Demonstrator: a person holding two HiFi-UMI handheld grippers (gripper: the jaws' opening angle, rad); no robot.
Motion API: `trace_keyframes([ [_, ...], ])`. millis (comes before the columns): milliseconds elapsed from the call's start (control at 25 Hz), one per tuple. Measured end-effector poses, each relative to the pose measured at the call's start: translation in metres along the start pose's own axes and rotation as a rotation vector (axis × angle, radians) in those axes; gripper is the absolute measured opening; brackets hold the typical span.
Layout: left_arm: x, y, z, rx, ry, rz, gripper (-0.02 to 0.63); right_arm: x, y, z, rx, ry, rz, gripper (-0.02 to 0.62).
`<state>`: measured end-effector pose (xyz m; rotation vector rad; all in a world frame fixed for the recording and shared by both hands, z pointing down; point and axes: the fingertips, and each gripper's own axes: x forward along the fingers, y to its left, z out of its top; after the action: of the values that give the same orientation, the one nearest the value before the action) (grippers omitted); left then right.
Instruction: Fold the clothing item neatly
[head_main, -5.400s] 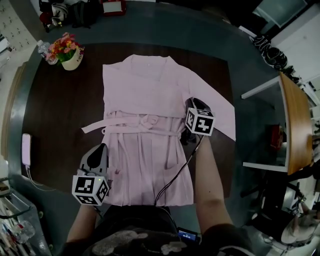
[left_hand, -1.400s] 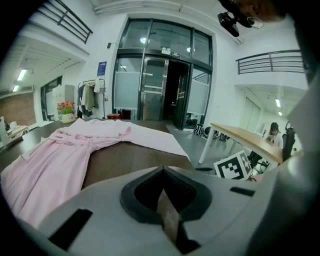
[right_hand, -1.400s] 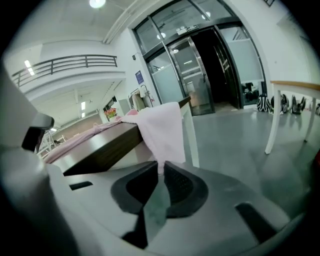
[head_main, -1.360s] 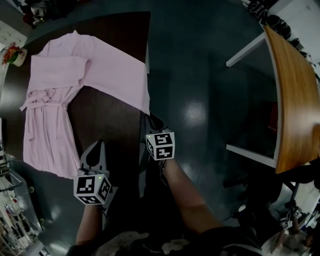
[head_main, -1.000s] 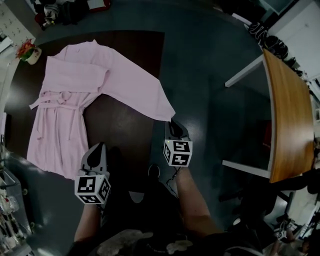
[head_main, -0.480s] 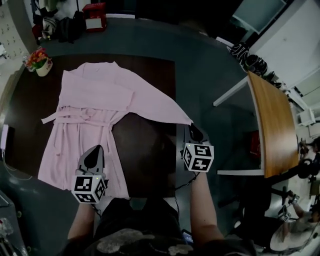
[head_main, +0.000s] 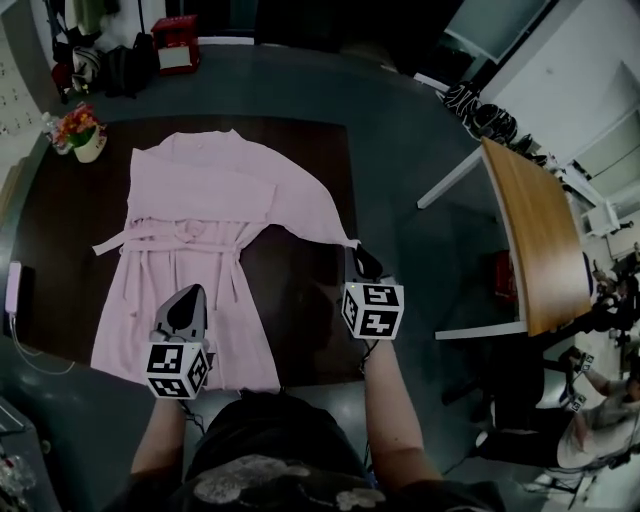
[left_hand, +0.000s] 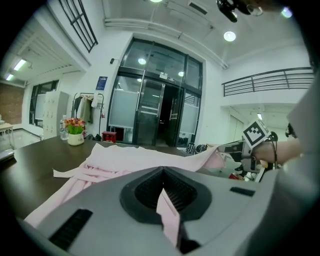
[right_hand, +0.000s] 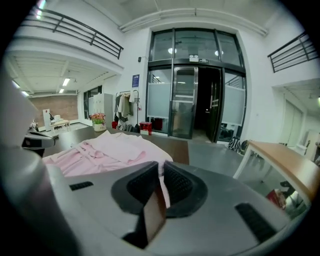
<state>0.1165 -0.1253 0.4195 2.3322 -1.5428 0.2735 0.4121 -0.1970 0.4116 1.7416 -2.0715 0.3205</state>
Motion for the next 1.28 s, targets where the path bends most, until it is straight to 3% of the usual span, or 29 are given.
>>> trace_keyframes([
  [320,-0.026,0.006,0.006,0.016,-0.006,0.083,0.011,0.019,0.026,0.0,0.072,-0.001,0.068,0.023],
  [680,-0.044,0.083,0.029,0.048,-0.046,0.171,0.011,0.06,0.082,0.075,-0.013,-0.083,0.077,0.023],
  [840,-0.04,0.145,0.038,0.074,-0.048,0.152,0.011,0.09,0.126,0.11,-0.068,-0.096,0.048,0.023],
  [1040,-0.03,0.217,0.05,0.112,-0.024,0.071,0.01,0.126,0.198,0.143,-0.178,-0.075,0.002,0.023],
  [1280,-0.026,0.28,0.05,0.105,0.006,0.02,0.011,0.18,0.294,0.136,-0.288,0.032,0.046,0.023],
])
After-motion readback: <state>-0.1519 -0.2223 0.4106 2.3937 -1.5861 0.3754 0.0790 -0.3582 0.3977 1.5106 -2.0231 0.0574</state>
